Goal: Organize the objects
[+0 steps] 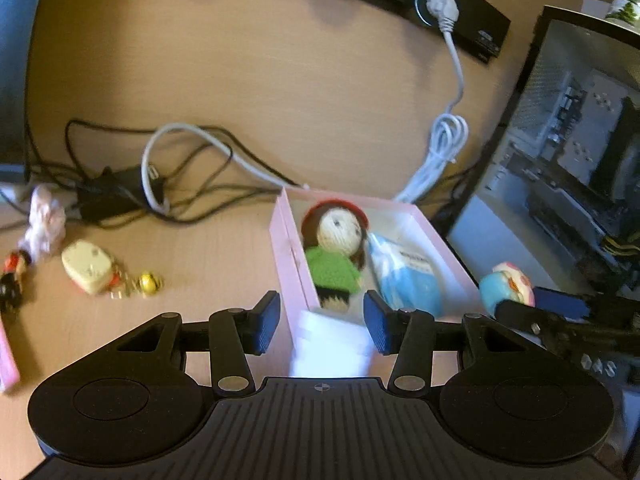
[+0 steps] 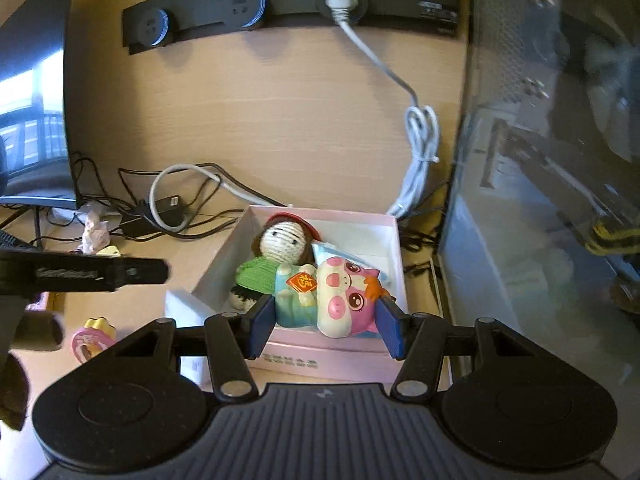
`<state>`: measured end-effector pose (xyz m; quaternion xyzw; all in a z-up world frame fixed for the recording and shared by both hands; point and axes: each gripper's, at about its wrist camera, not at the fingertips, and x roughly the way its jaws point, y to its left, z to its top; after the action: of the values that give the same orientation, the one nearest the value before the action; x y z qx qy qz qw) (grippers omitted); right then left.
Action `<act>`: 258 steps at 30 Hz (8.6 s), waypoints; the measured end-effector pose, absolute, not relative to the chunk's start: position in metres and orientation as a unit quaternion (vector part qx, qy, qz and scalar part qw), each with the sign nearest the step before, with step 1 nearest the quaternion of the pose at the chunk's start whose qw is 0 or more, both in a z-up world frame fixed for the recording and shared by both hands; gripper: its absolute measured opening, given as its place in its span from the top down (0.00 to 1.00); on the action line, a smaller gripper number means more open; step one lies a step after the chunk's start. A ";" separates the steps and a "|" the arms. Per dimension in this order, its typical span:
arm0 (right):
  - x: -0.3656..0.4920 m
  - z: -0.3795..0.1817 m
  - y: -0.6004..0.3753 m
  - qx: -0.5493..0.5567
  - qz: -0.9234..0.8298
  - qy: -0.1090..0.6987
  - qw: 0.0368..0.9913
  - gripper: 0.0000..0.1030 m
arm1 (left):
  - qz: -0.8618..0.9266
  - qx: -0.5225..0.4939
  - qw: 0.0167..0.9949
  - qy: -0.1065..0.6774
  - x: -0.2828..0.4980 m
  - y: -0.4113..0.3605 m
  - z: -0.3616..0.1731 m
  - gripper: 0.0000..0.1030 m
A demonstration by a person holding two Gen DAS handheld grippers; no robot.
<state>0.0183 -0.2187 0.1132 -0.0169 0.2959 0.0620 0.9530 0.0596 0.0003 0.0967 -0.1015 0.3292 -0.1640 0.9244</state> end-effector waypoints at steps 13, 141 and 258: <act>-0.031 0.069 -0.202 -0.028 0.080 0.358 0.930 0.47 | -0.118 -0.020 0.909 0.399 0.030 -0.007 0.051 0.51; 0.017 0.075 -0.140 -0.029 0.134 0.318 0.938 0.26 | -0.078 -0.048 0.919 0.384 -0.019 0.092 0.085 0.54; -0.007 0.105 -0.206 0.023 0.109 0.277 0.955 0.81 | -0.169 -0.104 0.910 0.363 0.113 -0.011 0.104 0.61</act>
<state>-0.0074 -0.2061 0.1054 0.0234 0.2766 0.1087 0.9545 0.1128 -0.0111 0.1038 -0.1043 0.3634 -0.1688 0.9103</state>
